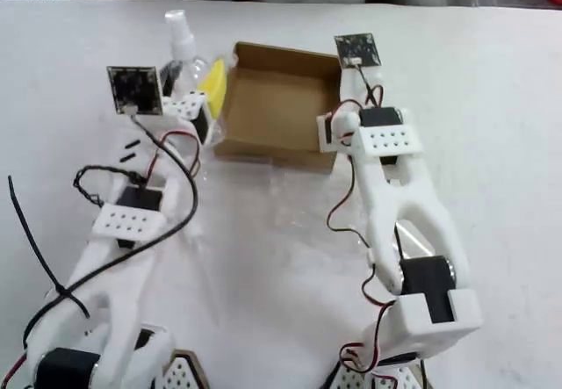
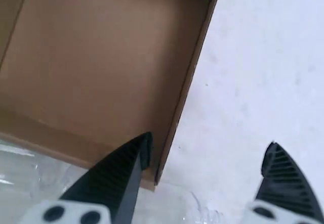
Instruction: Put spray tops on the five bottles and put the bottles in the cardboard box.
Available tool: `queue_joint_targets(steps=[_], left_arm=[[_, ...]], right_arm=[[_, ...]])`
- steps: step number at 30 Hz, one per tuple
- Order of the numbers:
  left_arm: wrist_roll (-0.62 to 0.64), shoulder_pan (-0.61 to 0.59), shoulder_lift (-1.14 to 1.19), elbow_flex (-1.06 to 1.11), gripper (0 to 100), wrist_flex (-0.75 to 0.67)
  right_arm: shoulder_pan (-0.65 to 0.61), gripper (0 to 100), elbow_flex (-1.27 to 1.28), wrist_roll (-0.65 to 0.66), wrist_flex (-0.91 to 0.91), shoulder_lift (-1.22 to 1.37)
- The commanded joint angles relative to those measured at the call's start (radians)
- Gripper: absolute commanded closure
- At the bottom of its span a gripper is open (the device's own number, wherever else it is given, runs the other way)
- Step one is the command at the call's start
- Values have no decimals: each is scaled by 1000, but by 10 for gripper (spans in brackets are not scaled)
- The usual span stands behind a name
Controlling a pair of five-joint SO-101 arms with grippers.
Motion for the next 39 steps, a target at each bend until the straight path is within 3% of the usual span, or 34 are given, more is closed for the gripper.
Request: queue_joint_targets(steps=[1, 4, 11, 22, 31, 39], left_arm=[[49, 1, -15, -15, 913, -34], [49, 1, -18, 9, 913, -34], [49, 1, -15, 15, 913, -34], [55, -31, -15, 15, 913, -34], [55, -36, -15, 17, 913, -32], [55, -30, -15, 29, 913, -34]], right_arm=[[-12, 687, -14, -54, -93, 35], [-18, 717, -15, -52, -159, 84], [-22, 929, -141, -49, -174, 197], [-56, 979, -381, 166, 22, 358], [-79, 981, -381, 356, 24, 349], [-39, 981, -387, 382, 28, 348]])
